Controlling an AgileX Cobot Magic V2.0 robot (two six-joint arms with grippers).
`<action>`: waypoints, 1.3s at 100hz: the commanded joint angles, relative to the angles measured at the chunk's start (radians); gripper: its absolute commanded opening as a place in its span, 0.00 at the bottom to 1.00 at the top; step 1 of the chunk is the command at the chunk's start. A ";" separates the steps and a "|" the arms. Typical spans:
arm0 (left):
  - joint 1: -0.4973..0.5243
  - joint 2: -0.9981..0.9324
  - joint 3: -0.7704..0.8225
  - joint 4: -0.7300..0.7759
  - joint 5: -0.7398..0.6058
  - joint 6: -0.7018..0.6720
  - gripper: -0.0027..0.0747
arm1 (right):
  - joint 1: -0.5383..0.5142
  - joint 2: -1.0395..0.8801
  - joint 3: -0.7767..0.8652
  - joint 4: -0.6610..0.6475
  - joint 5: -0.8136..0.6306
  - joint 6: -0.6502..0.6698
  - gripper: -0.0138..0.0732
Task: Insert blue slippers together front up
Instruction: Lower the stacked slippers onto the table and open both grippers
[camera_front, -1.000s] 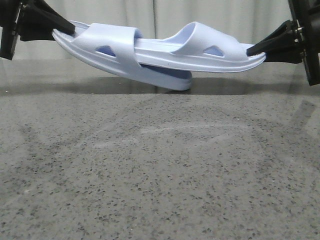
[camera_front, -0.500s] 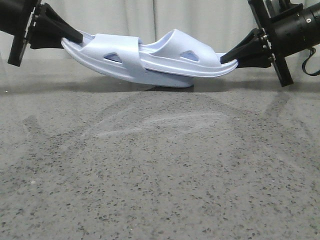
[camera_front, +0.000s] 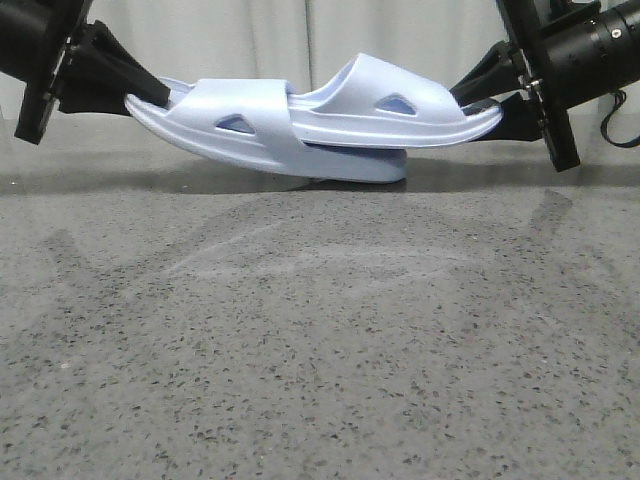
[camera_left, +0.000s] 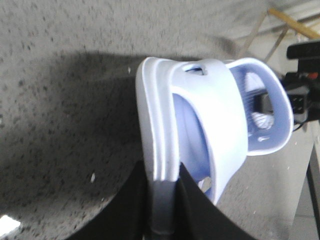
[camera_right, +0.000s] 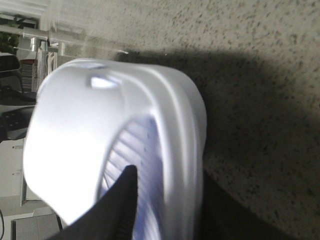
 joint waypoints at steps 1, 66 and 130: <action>0.010 -0.044 -0.029 -0.013 0.103 -0.002 0.14 | -0.035 -0.078 -0.029 0.058 0.135 -0.005 0.42; 0.146 -0.155 -0.108 0.054 0.103 0.034 0.47 | -0.271 -0.276 -0.029 -0.032 0.135 -0.004 0.42; 0.169 -0.604 -0.173 0.315 -0.383 0.049 0.05 | -0.285 -0.552 -0.027 -0.012 -0.103 0.080 0.05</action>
